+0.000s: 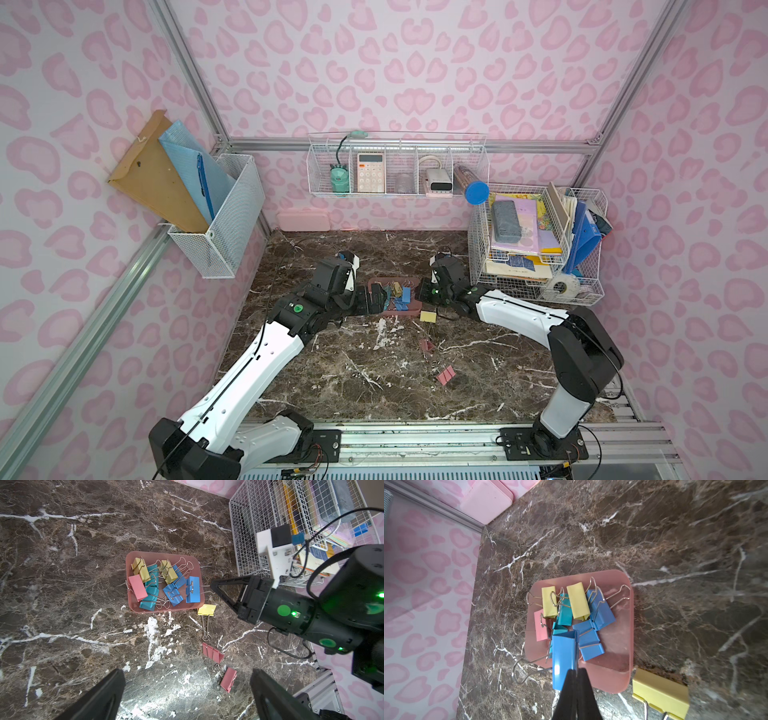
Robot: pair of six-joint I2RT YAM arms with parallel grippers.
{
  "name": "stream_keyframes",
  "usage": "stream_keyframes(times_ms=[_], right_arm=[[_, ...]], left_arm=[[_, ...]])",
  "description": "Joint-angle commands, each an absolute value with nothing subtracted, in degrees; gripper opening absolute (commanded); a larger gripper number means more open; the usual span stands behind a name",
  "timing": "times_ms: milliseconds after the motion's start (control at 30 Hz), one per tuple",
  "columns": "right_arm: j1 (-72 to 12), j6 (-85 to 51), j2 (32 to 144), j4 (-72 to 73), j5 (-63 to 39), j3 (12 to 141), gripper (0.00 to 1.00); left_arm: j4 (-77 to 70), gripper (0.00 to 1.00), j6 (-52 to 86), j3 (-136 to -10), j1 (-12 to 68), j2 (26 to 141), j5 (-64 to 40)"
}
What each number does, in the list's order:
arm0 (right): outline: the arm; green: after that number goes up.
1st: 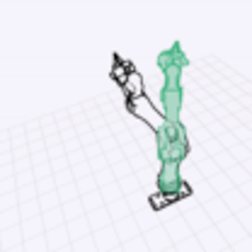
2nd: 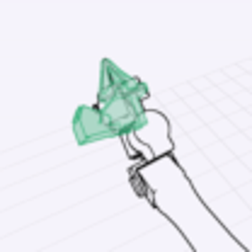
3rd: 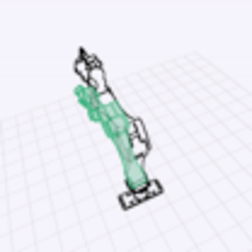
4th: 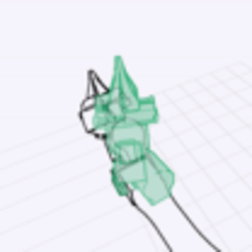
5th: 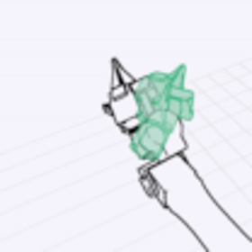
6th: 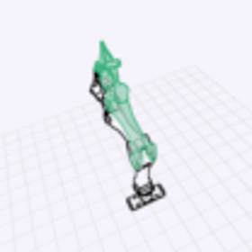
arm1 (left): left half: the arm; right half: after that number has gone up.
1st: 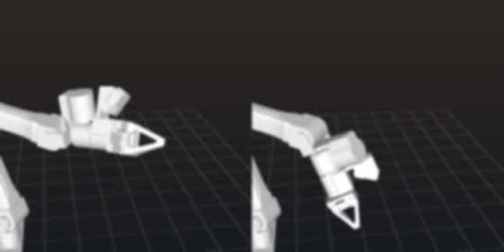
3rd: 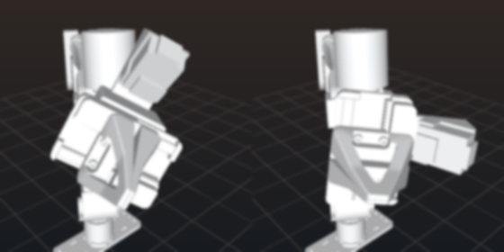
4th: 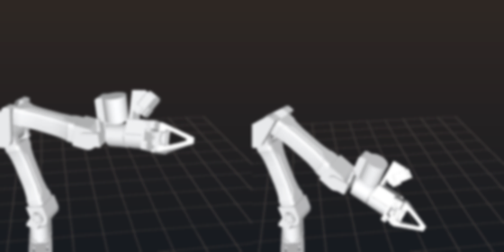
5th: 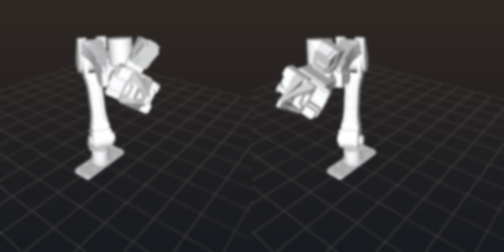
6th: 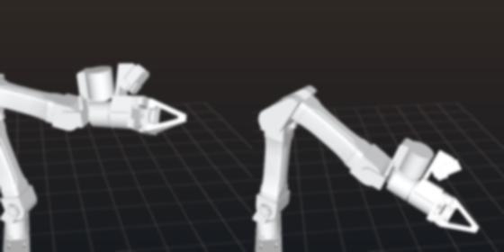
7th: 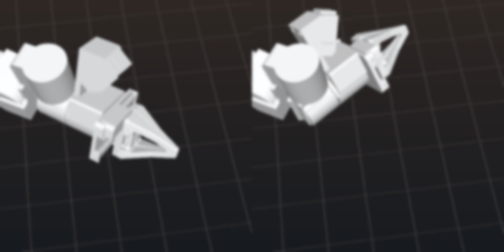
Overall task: Put the binder clips in the storage box
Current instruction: Place the binder clip in the storage box.
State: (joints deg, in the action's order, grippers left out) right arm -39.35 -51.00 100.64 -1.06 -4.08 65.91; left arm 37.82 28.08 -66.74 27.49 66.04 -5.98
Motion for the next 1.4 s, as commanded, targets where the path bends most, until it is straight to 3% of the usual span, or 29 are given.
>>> stream_keyframes(times_ms=[0, 467, 633, 1000, 1367], right_arm=[[-39.41, -51.1, 101.81, 1.19, -5.62, 64.94, 0.0], [-38.75, -50.45, 106.92, 2.23, -6.8, 65.23, 0.02], [-38.82, -49.74, 104.3, 1.13, -3.76, 64.61, 0.29], [-38.77, -46.78, 94.19, -4.23, 1.51, 62.07, 0.65], [-40.44, -46.65, 78.47, -14.61, 4.78, 55.94, 0.58]], left_arm=[[38.02, 0.99, 27.07, -66.99, 27.41, 66.03, -6.59], [39.23, 0.99, 25.58, -66.51, 27.42, 64.28, -5.1], [39.55, 0.99, 25.24, -66.26, 27.42, 64.02, -5.25], [42.14, 0.99, 23.55, -67.06, 27.42, 63.99, -5.75], [42.45, 0.99, 23.55, -66.91, 27.44, 63.5, -7.56]])
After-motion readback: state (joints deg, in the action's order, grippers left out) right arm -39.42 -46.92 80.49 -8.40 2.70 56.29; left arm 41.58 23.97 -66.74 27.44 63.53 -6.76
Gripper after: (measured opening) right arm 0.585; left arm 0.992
